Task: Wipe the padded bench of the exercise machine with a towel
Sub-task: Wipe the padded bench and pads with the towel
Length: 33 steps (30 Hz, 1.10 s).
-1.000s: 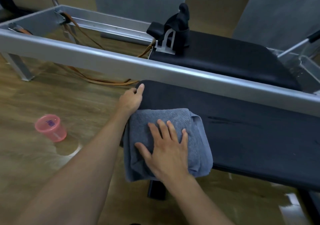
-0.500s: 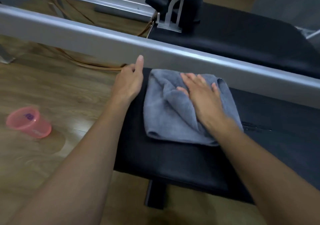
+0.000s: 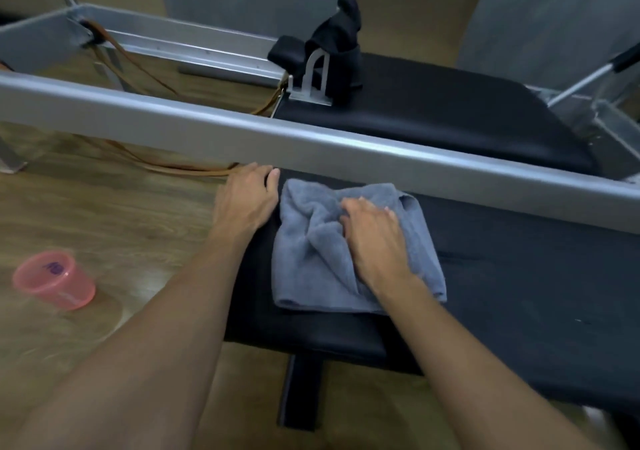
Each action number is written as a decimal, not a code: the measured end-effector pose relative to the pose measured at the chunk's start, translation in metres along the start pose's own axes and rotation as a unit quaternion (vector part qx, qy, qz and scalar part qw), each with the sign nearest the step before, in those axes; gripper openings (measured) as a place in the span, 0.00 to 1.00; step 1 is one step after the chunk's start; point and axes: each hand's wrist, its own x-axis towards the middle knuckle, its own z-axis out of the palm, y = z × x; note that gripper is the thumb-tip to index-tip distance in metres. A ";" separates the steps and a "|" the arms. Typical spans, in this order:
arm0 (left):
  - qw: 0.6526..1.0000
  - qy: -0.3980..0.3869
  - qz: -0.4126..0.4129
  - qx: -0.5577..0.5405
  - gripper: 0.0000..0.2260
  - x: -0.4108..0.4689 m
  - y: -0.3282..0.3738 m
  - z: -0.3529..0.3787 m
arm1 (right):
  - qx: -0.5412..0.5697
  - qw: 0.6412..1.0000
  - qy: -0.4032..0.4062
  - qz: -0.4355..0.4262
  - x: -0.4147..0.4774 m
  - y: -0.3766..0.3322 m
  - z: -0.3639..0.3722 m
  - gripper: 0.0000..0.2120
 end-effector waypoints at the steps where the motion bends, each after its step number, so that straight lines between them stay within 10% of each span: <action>1: 0.999 -0.013 0.017 0.030 0.19 -0.002 0.002 -0.001 | 0.000 1.000 -0.008 -0.006 -0.021 0.001 -0.003 0.11; 10: 0.985 -0.120 0.112 0.057 0.18 -0.031 0.083 0.028 | 0.023 0.999 -0.027 -0.003 -0.120 0.033 -0.020 0.19; 33: 0.989 0.027 0.122 0.080 0.16 -0.004 0.069 0.045 | 0.073 0.991 0.030 0.110 0.039 0.080 -0.019 0.10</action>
